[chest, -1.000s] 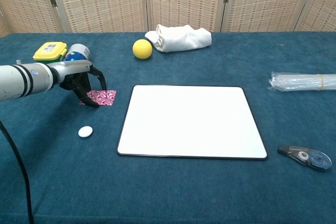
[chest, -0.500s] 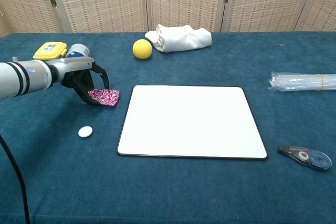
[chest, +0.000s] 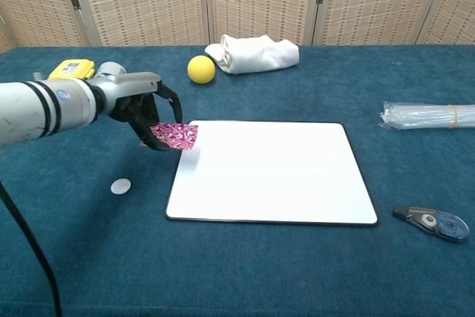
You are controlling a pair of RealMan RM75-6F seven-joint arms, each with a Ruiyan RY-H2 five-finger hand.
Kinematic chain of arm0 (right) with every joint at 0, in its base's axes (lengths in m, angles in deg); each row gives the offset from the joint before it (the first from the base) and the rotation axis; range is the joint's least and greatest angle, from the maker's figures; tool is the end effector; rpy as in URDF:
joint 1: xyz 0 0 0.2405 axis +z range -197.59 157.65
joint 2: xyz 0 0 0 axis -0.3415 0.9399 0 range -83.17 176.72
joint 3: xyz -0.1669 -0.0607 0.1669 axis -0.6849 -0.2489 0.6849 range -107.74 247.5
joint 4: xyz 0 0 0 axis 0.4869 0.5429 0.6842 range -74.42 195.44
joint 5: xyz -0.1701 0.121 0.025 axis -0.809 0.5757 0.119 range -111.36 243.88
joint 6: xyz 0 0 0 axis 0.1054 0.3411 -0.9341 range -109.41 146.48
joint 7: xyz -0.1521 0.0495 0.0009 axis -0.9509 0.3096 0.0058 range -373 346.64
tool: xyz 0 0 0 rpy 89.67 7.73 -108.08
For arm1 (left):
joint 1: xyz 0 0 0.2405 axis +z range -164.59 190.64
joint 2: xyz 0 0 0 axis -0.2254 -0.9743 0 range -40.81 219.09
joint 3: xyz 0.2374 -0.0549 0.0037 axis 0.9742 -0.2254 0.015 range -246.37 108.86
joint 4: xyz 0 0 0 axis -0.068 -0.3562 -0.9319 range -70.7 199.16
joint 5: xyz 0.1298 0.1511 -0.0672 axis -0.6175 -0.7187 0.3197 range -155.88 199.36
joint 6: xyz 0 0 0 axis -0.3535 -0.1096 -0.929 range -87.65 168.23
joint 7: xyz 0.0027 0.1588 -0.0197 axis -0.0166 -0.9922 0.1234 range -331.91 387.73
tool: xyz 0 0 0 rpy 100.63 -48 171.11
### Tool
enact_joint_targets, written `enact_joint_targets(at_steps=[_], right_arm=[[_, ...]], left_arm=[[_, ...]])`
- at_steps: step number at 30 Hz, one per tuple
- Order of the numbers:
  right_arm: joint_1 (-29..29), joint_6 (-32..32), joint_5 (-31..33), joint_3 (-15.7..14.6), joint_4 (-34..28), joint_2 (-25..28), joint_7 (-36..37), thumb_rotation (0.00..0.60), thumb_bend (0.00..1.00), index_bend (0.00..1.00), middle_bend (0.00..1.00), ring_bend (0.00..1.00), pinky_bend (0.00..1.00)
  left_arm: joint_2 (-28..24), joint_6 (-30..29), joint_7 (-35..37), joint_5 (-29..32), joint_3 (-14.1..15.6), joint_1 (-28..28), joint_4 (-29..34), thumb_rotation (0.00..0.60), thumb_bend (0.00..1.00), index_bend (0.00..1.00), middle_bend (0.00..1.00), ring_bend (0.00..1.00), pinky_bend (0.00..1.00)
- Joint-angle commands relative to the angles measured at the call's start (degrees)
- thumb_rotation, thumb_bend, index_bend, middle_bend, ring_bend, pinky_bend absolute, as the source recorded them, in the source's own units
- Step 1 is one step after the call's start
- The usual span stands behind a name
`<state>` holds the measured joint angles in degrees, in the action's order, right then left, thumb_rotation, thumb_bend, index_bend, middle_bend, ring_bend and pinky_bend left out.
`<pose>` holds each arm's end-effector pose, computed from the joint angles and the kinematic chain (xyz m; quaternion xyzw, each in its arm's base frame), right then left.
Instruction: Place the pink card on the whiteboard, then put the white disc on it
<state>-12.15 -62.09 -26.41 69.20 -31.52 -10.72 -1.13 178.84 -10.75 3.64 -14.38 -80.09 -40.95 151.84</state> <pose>-0.2960 -0.1970 0.1625 0.6418 -0.4182 0.3961 0.5062 -0.1039 0.3678 -0.0437 -0.7103 -0.4938 -0.3201 0.3863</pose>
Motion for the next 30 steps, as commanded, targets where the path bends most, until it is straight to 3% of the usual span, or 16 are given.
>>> enact_joint_targets(at_steps=[1, 10, 23, 30], right_arm=[[-0.4, -1.3, 0.2, 0.3, 1.1, 1.5, 4.5, 0.600, 0.17, 0.00, 0.00, 0.00, 0.00], [-2.0, -4.7, 0.1, 0.3, 3.5, 3.9, 13.8, 0.600, 0.17, 0.00, 0.00, 0.00, 0.00], [-3.6, -7.2, 0.5, 0.7, 5.5, 4.7, 17.8, 0.600, 0.17, 0.00, 0.00, 0.00, 0.00], [-3.6, -6.6, 1.2, 1.1, 5.2, 4.6, 16.6, 0.600, 0.17, 0.00, 0.00, 0.00, 0.00]], left_arm=[[4.5, -2.4, -3.6, 2.9, -1.0, -3.0, 1.1, 0.600, 0.27, 0.41, 1.00, 1.00, 1.00], [11.8, -4.9, -11.1, 9.6, -4.6, -10.0, 1.4, 0.600, 0.27, 0.41, 1.00, 1.00, 1.00], [20.4, 3.4, -10.4, 10.2, -6.1, -15.5, -14.6, 0.600, 0.27, 0.41, 1.00, 1.00, 1.00], [20.2, 7.3, -7.5, 8.9, -6.6, -15.5, -20.4, 0.600, 0.27, 0.41, 1.00, 1.00, 1.00]])
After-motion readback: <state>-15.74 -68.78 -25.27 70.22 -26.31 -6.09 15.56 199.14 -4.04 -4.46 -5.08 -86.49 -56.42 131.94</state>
